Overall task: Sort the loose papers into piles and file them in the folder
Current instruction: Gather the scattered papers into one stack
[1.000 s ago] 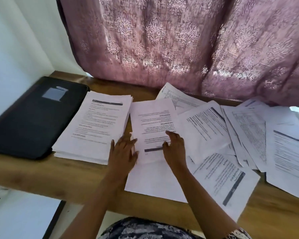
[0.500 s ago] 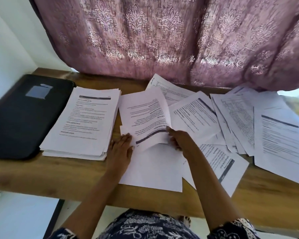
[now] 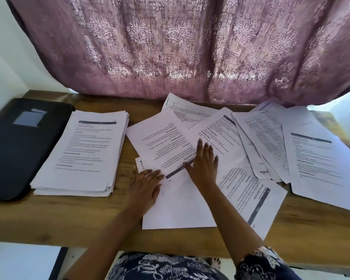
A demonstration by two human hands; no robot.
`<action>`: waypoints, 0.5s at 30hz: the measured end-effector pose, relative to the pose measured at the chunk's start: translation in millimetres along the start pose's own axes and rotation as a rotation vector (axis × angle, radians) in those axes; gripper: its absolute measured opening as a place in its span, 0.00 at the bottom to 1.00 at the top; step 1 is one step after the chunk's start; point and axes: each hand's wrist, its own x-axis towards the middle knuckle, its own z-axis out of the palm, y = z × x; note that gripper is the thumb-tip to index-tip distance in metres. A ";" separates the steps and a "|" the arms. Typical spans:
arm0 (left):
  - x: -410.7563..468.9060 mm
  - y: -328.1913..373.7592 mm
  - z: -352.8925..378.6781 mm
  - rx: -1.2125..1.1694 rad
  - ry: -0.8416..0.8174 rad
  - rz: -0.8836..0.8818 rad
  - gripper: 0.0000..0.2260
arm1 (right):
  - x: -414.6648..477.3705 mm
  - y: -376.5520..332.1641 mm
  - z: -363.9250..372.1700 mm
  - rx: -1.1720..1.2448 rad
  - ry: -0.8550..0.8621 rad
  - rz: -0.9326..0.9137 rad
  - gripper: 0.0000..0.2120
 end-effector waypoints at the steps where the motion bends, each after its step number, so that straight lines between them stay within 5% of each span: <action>1: -0.7 0.5 1.4 -0.026 -0.005 -0.005 0.22 | 5.3 6.4 -0.5 -0.012 -0.047 0.014 0.45; 8: 0.5 -3.1 4.0 -0.079 0.032 0.017 0.23 | 2.7 3.2 6.4 0.064 -0.059 -0.086 0.39; 11: 1.8 -1.6 4.1 -0.076 0.046 0.030 0.24 | -10.5 -7.1 9.9 0.388 -0.010 -0.045 0.38; 15: 2.8 0.0 4.1 -0.058 0.079 0.029 0.16 | -21.7 -11.4 -5.4 1.045 0.023 0.356 0.38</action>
